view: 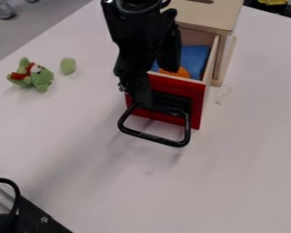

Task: Take the orange thing out of the drawer and put in the middle left side of the the table

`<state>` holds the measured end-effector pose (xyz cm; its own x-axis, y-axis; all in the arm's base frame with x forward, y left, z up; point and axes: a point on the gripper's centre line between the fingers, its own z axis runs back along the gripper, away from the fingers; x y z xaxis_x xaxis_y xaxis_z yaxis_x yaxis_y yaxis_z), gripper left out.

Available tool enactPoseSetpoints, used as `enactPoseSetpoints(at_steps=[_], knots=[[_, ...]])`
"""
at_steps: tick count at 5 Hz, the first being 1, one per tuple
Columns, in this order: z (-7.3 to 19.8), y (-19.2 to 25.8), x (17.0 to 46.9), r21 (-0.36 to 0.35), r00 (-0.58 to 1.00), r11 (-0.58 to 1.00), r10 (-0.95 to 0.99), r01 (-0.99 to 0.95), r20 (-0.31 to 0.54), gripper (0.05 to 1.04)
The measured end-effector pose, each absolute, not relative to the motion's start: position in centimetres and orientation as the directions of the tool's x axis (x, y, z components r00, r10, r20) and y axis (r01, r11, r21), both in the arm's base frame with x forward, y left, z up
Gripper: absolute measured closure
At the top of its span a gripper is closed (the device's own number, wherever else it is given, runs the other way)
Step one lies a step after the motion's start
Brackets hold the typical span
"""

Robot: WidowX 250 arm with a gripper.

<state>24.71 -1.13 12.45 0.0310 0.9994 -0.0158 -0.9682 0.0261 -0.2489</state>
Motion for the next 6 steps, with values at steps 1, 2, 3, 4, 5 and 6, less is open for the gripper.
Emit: enactPoseSetpoints(at_steps=[1,2,3,4,5,6], knots=[[11.9,-1.1,24.4,-0.228,0.031,0.026,0.999,-0.973,-0.016,0.084],[11.1,-0.3,23.5,-0.182,0.098,0.105,0.994,-0.978,0.047,0.084],[10.7,0.3,23.4,-0.149,0.192,0.205,0.976,-0.967,0.099,0.084],[9.4,0.1,23.3,-0.045,0.419,0.428,0.898,-0.903,0.134,0.084],[8.9,-0.9,23.9,-0.015,0.632,0.637,0.766,-0.77,0.117,0.084],[9.1,-1.8,24.3,-0.043,0.749,0.761,0.645,-0.647,0.151,0.084]])
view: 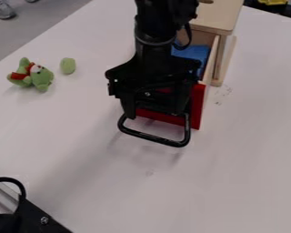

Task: Take the orange thing out of the drawer and put in the middle left side of the the table

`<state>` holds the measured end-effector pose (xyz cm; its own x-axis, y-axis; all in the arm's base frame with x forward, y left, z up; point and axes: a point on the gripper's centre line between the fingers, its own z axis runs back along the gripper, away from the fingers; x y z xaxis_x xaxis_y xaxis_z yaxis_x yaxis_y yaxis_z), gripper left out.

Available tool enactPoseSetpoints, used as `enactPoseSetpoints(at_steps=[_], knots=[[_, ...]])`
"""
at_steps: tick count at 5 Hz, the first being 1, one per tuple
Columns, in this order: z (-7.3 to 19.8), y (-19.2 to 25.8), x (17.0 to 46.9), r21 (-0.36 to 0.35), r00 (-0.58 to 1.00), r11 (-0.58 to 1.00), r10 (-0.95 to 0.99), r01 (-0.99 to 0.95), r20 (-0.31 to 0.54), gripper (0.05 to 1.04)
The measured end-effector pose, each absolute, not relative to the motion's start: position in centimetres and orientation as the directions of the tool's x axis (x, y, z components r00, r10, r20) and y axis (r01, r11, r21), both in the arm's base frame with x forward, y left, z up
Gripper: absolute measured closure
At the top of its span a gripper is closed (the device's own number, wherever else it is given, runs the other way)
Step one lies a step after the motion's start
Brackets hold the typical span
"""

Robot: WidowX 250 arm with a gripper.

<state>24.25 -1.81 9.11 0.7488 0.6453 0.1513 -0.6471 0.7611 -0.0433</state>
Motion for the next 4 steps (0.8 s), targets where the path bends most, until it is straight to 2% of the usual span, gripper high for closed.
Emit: enactPoseSetpoints(at_steps=[1,2,3,4], knots=[[9.5,-1.9,24.4,-0.072,0.75,0.765,0.643,-0.641,0.158,0.084],[10.3,-1.0,25.1,-0.101,0.645,0.66,0.75,-0.744,0.145,0.084],[10.3,0.0,26.3,-0.135,0.449,0.456,0.89,-0.88,0.079,0.084],[10.8,0.5,27.9,-0.15,0.359,0.369,0.929,-0.917,0.093,0.084]])
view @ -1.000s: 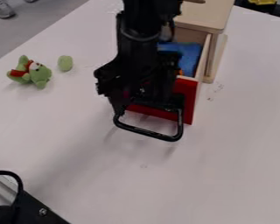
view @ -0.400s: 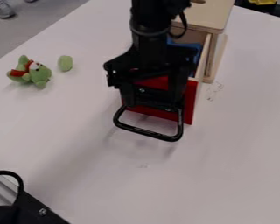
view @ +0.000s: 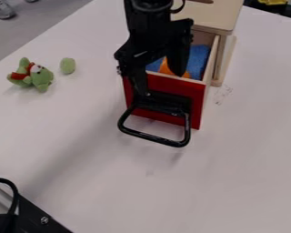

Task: Take the orange thing out of the drawer and put in the middle left side of the the table

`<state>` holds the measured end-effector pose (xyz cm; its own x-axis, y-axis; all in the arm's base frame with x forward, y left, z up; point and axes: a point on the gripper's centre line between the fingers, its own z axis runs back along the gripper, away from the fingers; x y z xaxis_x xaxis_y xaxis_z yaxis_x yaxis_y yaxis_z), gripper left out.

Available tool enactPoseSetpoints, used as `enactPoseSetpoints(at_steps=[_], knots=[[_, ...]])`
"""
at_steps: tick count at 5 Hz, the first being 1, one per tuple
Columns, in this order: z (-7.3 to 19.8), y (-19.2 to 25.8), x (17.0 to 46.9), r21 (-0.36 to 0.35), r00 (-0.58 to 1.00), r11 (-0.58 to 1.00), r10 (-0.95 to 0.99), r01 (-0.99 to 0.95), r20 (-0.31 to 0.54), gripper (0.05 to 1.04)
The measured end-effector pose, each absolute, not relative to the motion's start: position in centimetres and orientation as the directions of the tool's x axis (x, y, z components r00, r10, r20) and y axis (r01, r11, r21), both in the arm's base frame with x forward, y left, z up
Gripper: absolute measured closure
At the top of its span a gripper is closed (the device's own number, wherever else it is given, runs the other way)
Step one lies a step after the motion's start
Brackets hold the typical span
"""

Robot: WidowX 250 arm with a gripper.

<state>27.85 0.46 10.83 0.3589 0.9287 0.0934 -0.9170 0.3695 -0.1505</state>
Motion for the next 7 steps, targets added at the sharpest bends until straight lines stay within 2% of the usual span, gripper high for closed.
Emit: enactPoseSetpoints(at_steps=[1,2,3,5,7], knots=[[11.1,0.5,29.2,-0.167,0.302,0.318,0.947,-0.933,0.113,0.084],[11.3,0.9,31.1,-0.16,0.312,0.335,0.938,-0.929,0.151,0.084],[10.8,1.0,33.0,-0.113,0.366,0.387,0.915,-0.915,0.171,0.084],[9.1,1.5,33.9,-0.076,0.406,0.422,0.899,-0.904,0.161,0.084],[6.8,1.6,34.2,-0.034,0.432,0.438,0.895,-0.898,0.111,0.084]])
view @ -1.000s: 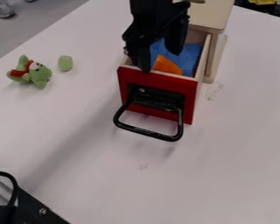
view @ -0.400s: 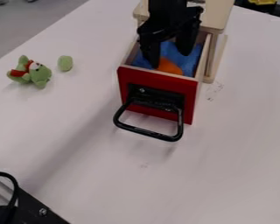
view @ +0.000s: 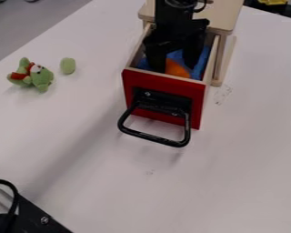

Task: Take the orange thing out of the drawer and put in the middle left side of the the table

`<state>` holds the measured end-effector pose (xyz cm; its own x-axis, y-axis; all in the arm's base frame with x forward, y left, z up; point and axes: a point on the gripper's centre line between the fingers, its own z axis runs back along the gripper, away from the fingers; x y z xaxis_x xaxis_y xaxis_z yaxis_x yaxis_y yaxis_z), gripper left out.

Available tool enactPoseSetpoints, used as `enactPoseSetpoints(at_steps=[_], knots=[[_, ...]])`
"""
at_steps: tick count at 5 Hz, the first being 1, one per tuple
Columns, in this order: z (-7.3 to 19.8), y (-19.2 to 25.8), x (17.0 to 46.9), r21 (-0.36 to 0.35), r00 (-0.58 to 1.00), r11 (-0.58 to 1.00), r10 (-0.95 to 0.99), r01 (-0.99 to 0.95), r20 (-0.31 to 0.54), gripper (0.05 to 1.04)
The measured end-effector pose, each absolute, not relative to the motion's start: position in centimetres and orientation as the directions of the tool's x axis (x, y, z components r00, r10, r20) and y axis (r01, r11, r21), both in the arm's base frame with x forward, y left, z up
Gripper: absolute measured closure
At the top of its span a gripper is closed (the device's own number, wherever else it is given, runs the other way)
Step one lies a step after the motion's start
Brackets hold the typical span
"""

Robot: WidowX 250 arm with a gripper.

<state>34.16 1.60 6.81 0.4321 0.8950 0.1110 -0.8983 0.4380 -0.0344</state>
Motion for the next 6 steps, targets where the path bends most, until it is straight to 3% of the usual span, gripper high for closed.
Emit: enactPoseSetpoints(at_steps=[1,2,4,6], knots=[[6.1,1.6,34.4,-0.024,0.434,0.437,0.897,-0.899,0.091,0.13],[6.0,1.8,34.8,-0.045,0.43,0.436,0.897,-0.899,0.105,0.332],[5.8,1.9,34.4,-0.037,0.417,0.423,0.902,-0.905,0.11,0.348],[8.0,2.1,33.3,-0.061,0.4,0.41,0.907,-0.91,0.132,0.348]])
